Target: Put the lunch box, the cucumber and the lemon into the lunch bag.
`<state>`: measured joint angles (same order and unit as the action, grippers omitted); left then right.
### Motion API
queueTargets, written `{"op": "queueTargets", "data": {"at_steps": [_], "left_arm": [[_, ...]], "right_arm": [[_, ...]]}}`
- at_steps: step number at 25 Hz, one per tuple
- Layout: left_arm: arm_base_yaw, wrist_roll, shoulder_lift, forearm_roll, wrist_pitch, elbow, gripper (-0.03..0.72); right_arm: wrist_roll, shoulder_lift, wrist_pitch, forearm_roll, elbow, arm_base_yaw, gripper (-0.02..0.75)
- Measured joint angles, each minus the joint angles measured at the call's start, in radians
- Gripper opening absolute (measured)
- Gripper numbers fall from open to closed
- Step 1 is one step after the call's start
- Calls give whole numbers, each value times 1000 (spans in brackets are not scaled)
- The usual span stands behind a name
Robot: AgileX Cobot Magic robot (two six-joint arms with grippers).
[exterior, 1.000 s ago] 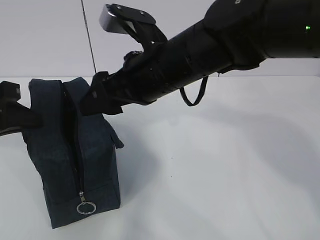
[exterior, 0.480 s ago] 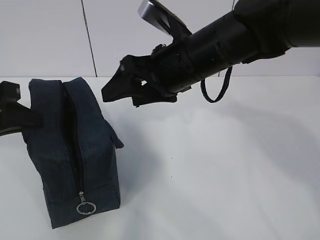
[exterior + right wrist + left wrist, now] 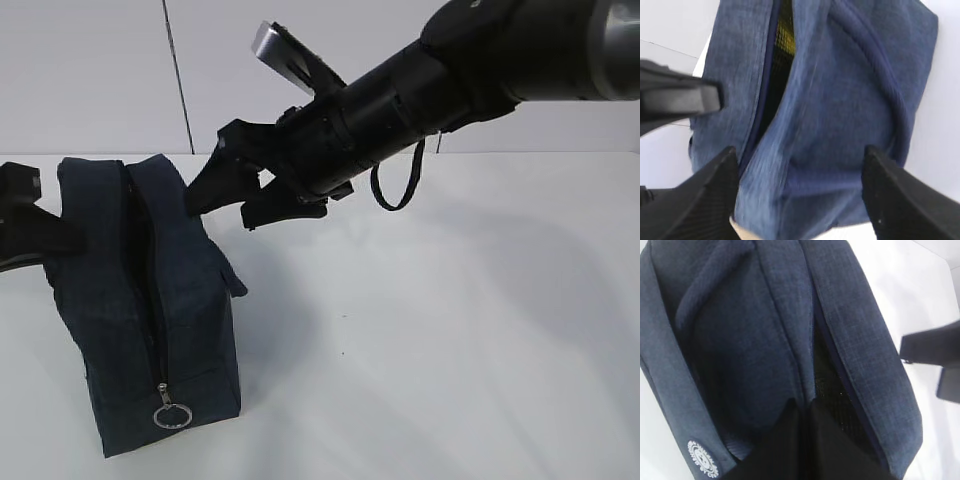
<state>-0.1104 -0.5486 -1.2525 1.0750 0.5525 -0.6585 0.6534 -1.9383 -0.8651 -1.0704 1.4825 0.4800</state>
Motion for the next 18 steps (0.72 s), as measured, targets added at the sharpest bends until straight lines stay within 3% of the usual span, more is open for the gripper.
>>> {"op": "queueTargets", "data": {"at_steps": [7,18], "left_arm": [[0,0,0,0,0,0,-3],[0,0,0,0,0,0,-3]], "right_arm": [[0,-89,-42,2,104,0,579],[-2,-141,-50,5,115,2,570]]}}
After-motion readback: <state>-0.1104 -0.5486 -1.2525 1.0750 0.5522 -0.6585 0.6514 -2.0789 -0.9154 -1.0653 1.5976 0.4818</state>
